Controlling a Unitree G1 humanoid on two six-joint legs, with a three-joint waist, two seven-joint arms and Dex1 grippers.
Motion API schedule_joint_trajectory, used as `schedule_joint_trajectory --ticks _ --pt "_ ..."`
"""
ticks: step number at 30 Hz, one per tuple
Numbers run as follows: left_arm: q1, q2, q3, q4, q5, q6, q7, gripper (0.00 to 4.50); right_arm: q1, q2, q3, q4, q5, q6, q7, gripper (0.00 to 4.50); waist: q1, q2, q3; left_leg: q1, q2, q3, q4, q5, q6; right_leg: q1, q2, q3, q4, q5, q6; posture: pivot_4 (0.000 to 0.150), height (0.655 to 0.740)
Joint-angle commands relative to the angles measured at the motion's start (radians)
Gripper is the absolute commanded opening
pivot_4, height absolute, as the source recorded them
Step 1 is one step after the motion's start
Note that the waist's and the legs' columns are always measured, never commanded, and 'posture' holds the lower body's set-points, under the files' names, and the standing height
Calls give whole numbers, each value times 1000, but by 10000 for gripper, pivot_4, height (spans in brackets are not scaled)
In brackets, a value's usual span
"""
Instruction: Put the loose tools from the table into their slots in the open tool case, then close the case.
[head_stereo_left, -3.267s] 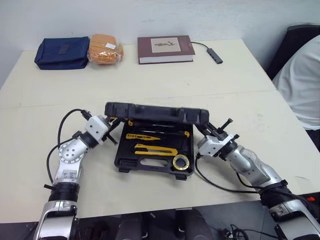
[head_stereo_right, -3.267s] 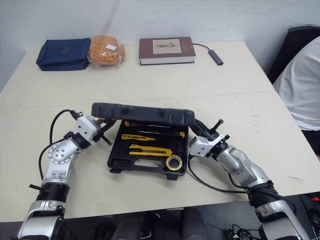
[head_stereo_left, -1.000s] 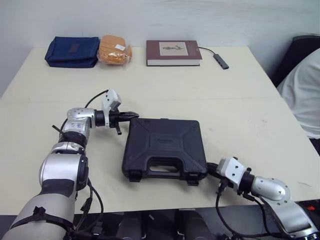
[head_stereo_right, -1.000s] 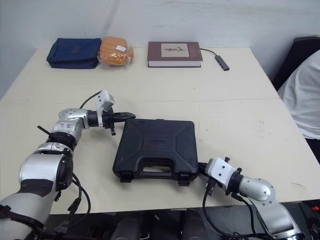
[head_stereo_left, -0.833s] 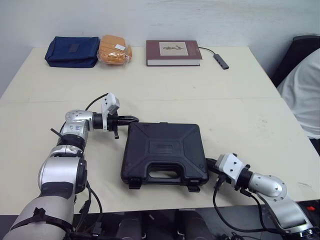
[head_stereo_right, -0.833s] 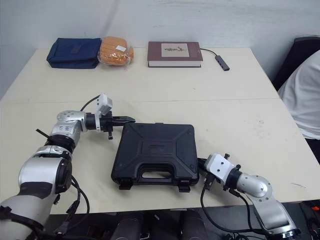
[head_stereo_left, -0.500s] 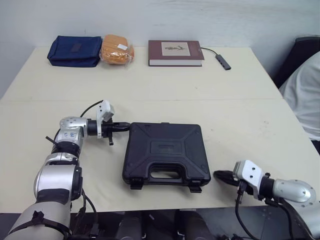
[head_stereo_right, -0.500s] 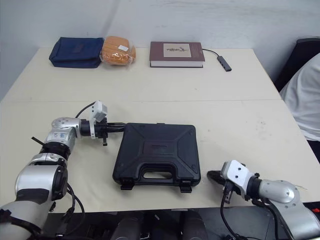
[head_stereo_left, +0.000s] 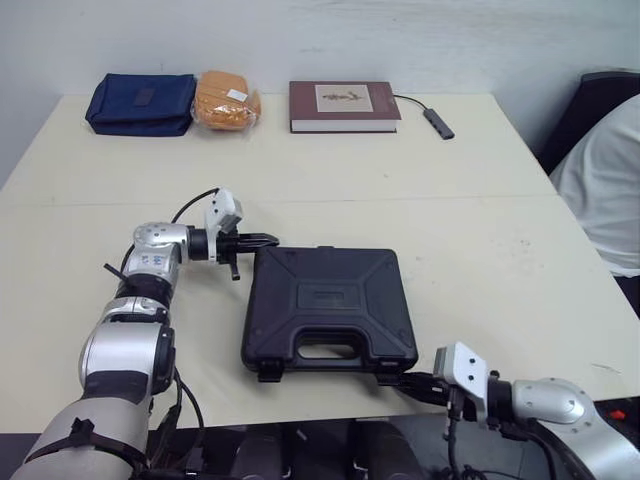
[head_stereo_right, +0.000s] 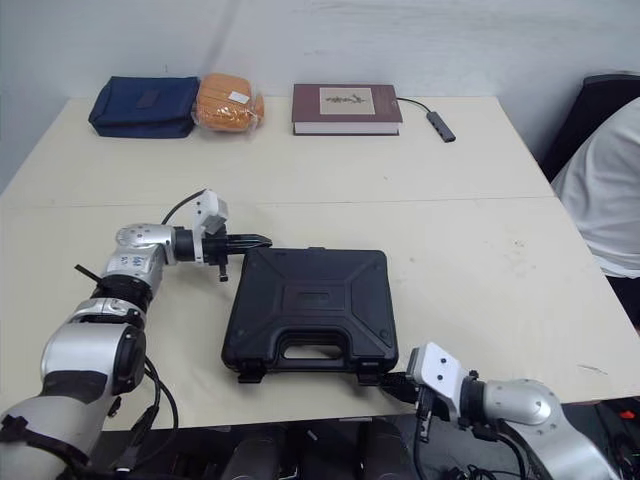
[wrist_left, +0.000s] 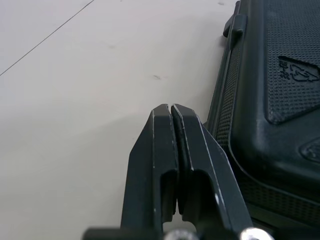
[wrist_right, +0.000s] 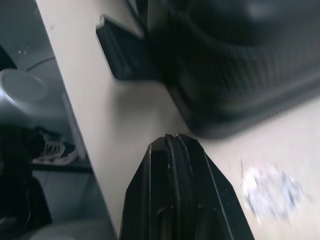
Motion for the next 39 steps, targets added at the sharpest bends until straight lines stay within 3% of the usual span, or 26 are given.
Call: schedule_joint_trajectory --ticks 1,10,19,25,33,39 --pt "3 -1 -18 -5 7 1 -54 249 -40 51 11 63 -84 -77 -76 0 -1 0 0 0 0 0 0 0 0 0 0 0 0 0 0 1500 7400" --pt "105 57 14 -130 -58 66 -118 249 -192 94 18 231 -153 -167 -94 0 -6 0 0 1 0 1 1 0 0 0 -1 2 1 0 0 1500 7400" --pt "352 102 56 -538 -163 258 -56 249 -364 128 35 410 -192 -240 -96 0 -9 1 0 1 0 1 2 0 0 0 -3 4 2 0 0 1500 7400" --pt "554 97 114 -850 -246 411 82 249 -444 162 44 499 -217 -273 -108 0 -21 1 0 1 0 0 2 0 0 0 -4 7 2 0 0 1500 7400" --pt "692 84 186 -1040 -324 518 243 249 -444 176 27 535 -226 -312 -136 0 -24 2 0 1 -1 -2 0 0 -2 1 -5 8 1 0 0 1500 7400" --pt "655 108 266 -1012 -381 467 284 249 -370 139 -22 453 -207 -285 -138 0 -14 2 0 1 -1 -4 -2 0 -3 1 -5 7 0 -1 -1 1500 7400"
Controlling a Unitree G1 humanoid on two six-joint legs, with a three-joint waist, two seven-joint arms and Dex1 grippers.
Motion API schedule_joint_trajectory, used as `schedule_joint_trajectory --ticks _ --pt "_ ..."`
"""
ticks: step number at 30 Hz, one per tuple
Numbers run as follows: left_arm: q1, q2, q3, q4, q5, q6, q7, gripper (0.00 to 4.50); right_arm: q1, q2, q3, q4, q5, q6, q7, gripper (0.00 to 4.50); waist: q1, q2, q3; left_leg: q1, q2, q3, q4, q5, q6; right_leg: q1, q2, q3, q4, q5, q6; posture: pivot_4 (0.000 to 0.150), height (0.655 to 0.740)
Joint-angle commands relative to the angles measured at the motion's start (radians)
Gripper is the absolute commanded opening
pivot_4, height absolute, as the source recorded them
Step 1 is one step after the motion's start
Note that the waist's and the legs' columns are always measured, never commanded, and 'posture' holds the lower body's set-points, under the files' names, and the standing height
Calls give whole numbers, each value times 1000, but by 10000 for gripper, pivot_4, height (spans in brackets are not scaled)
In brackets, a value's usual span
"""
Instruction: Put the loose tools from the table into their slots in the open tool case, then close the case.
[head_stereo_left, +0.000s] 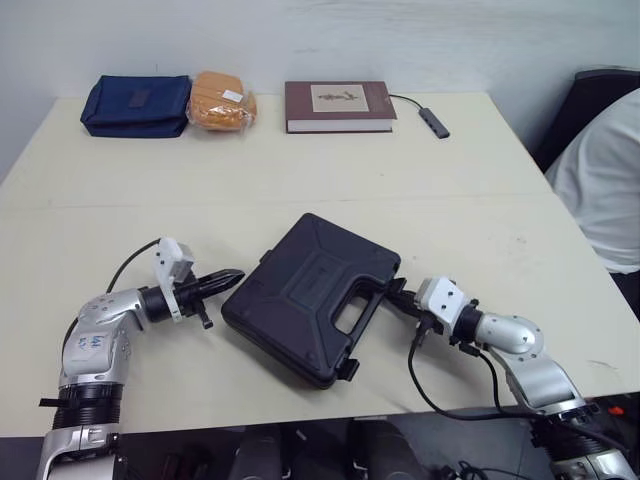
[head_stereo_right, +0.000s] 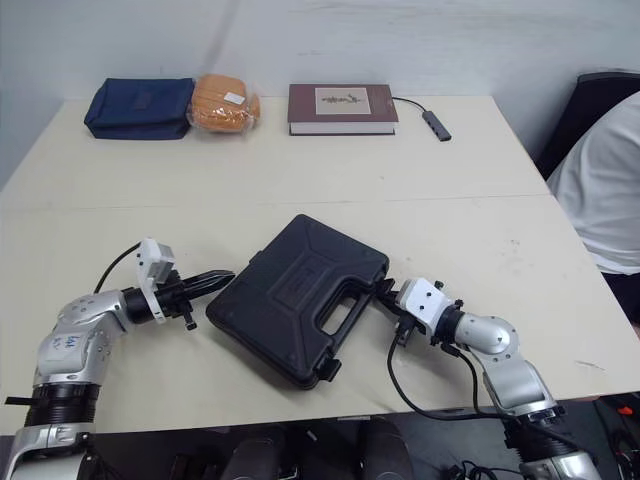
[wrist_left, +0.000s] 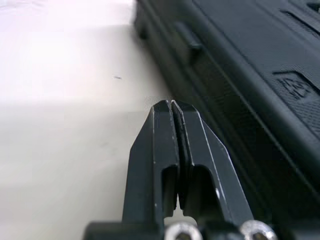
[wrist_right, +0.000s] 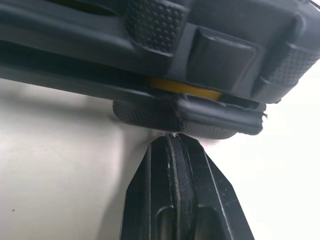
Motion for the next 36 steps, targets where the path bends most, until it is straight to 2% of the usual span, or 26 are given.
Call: schedule_joint_trajectory --ticks 1,7,11,15,19,22,26,31,34,36 --pt "-70 32 41 -33 -68 -16 -19 249 71 -42 -61 -57 13 31 -4 0 7 0 0 0 0 0 0 0 0 0 0 0 0 0 0 1500 7400" --pt "-199 20 -118 -170 -79 27 -67 249 169 -43 -139 -156 57 4 -22 0 26 0 0 0 -2 0 0 -2 -3 1 -2 -1 0 0 0 1500 7400" --pt "-335 -91 -305 -221 -10 38 -17 249 242 -32 -190 -243 109 104 -51 0 26 1 1 0 -1 1 0 0 0 1 2 0 0 0 1 1500 7400" --pt "-421 -169 -462 -157 112 27 24 249 258 -4 -212 -284 104 153 -110 0 18 2 0 1 -1 4 0 1 0 0 6 -1 0 0 1 1500 7400" --pt "-479 -254 -504 -133 134 87 94 249 255 19 -214 -322 98 211 -152 0 17 3 1 1 1 6 -1 1 0 -2 6 -1 0 0 0 1500 7400" --pt "-531 -305 -582 -39 219 100 137 249 251 33 -196 -345 93 239 -170 0 21 3 1 1 1 6 -1 2 1 -2 6 -1 0 0 0 1500 7400" --pt "-558 -310 -671 22 307 123 133 249 243 45 -185 -356 86 260 -180 0 22 4 1 1 -1 5 0 2 2 -2 6 -1 0 0 0 1500 7400" --pt "-569 -358 -659 75 321 172 179 249 233 50 -181 -355 87 272 -181 0 22 4 1 0 0 5 0 2 2 -2 4 -1 0 0 0 1500 7400" --pt "-544 -323 -756 80 354 224 96 249 219 54 -176 -351 84 292 -189 0 21 4 1 0 0 4 0 2 2 -2 4 -1 0 0 0 1500 7400" --pt "-534 -322 -776 104 374 224 99 249 210 62 -175 -355 100 320 -191 0 21 4 0 1 0 4 0 2 2 -1 4 -1 0 0 0 1500 7400"
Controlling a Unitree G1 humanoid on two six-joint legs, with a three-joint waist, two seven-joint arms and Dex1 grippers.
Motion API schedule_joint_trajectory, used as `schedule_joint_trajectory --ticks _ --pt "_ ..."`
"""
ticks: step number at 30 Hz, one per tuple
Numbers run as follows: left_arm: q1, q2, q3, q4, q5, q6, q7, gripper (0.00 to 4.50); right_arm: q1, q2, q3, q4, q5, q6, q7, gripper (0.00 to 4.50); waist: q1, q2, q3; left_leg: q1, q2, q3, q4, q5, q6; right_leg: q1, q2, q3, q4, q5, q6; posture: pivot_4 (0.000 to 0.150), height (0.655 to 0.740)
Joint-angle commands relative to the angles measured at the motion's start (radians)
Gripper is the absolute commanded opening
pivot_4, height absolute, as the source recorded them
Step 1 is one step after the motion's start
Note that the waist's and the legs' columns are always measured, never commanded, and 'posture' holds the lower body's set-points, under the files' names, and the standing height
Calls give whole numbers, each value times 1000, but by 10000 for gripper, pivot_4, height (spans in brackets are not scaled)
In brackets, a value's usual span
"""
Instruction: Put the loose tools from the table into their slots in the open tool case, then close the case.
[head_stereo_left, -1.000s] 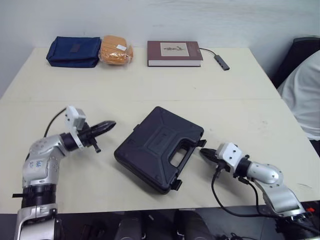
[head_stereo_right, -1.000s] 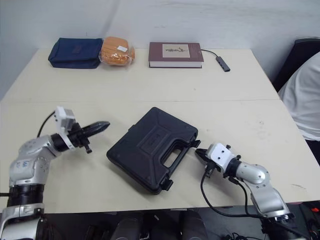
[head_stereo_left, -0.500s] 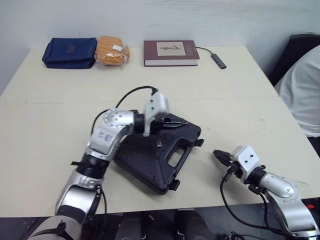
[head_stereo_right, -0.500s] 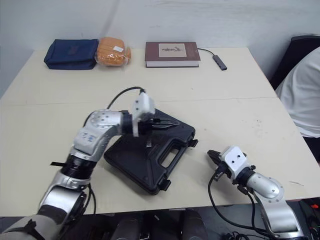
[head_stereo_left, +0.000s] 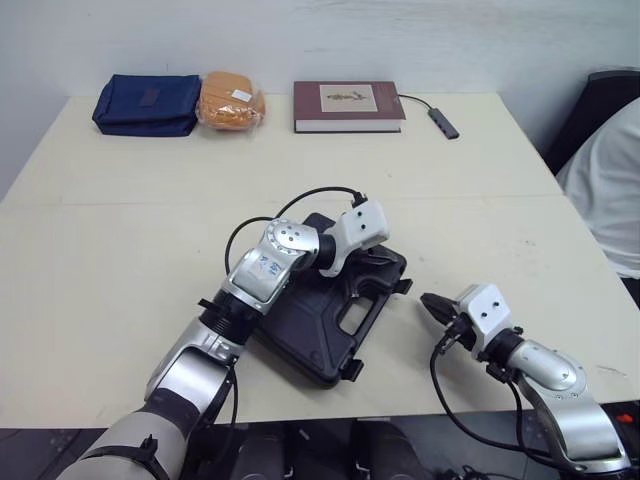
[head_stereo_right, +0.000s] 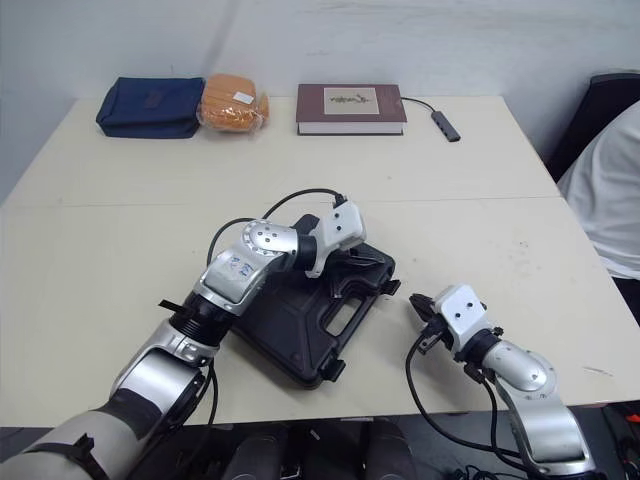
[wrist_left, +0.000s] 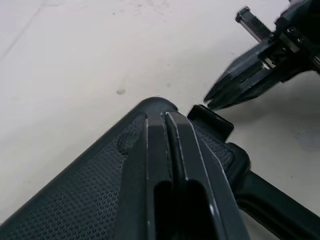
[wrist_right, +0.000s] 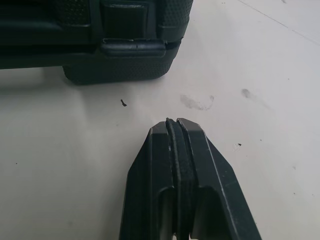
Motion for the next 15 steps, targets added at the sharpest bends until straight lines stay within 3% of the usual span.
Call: schedule_joint_trajectory --ticks 1,15 --pt "44 10 -89 67 66 51 -16 249 -20 12 3 -34 18 29 -9 0 0 0 -1 1 0 0 0 0 0 1 0 0 0 0 0 1500 7400" --pt "90 14 -121 174 112 35 11 249 -95 30 64 1 -2 18 3 0 -1 0 -25 5 1 -5 -1 -2 -1 8 -1 1 -4 -1 -1 1500 7400"
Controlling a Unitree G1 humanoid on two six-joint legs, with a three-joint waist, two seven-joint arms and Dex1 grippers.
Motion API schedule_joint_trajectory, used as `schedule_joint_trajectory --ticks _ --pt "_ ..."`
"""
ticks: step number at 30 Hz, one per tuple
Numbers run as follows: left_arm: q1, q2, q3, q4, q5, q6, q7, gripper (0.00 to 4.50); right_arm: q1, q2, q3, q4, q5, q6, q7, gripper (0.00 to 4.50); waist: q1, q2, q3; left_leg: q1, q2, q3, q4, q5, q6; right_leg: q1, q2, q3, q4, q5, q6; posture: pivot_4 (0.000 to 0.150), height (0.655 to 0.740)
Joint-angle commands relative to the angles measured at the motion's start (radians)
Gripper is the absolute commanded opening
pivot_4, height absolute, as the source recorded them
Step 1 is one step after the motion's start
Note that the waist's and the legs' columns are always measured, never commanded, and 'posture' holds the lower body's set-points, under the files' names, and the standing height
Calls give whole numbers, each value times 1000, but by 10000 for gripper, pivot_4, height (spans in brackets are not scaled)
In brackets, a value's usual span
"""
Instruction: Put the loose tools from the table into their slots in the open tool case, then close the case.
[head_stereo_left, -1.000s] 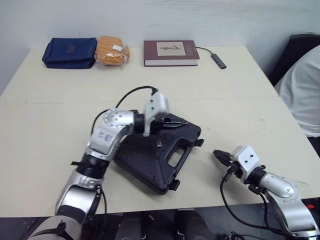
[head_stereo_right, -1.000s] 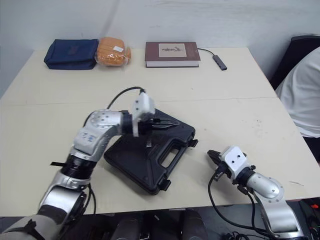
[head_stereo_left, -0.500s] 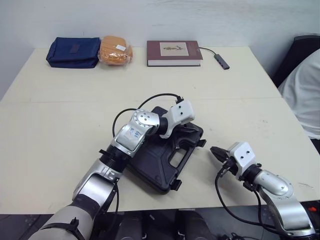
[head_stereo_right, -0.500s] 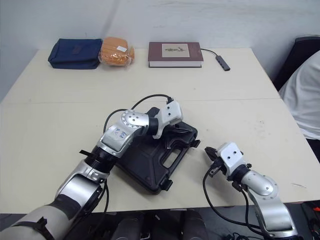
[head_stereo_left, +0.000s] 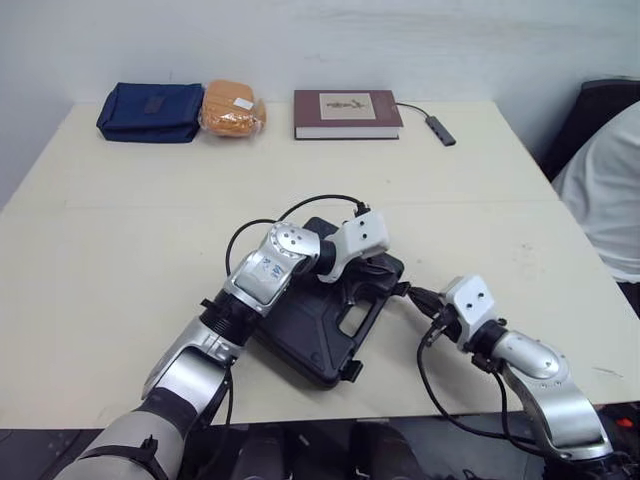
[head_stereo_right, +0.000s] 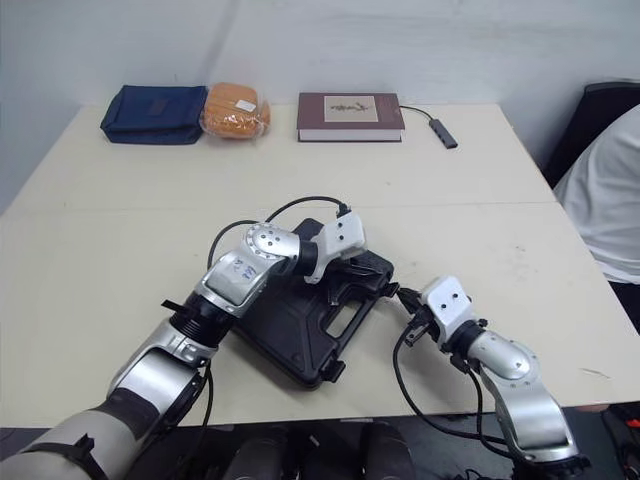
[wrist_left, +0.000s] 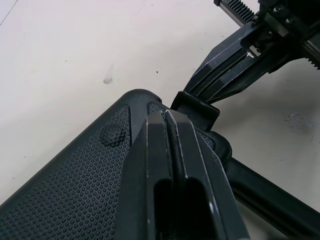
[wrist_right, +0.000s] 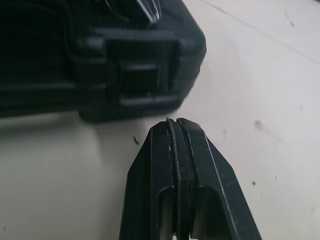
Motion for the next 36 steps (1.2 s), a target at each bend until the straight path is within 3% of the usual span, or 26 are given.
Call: schedule_joint_trajectory --ticks 1,6,36 --pt "74 20 -96 127 93 52 3 249 -15 -8 0 -12 2 -15 11 0 0 0 0 3 0 0 -1 -1 0 3 0 0 -1 0 0 1500 7400" --pt "76 24 -101 134 98 50 4 249 -23 -7 2 -17 9 -15 27 0 0 1 -1 10 1 -4 -2 -8 2 13 -1 -2 -5 -1 -2 1500 7400" --pt "111 57 -127 166 119 46 -10 249 -99 27 49 -40 49 25 62 0 -6 3 -3 10 3 -7 -5 -10 -3 12 -1 -4 -7 -2 -4 1500 7400"
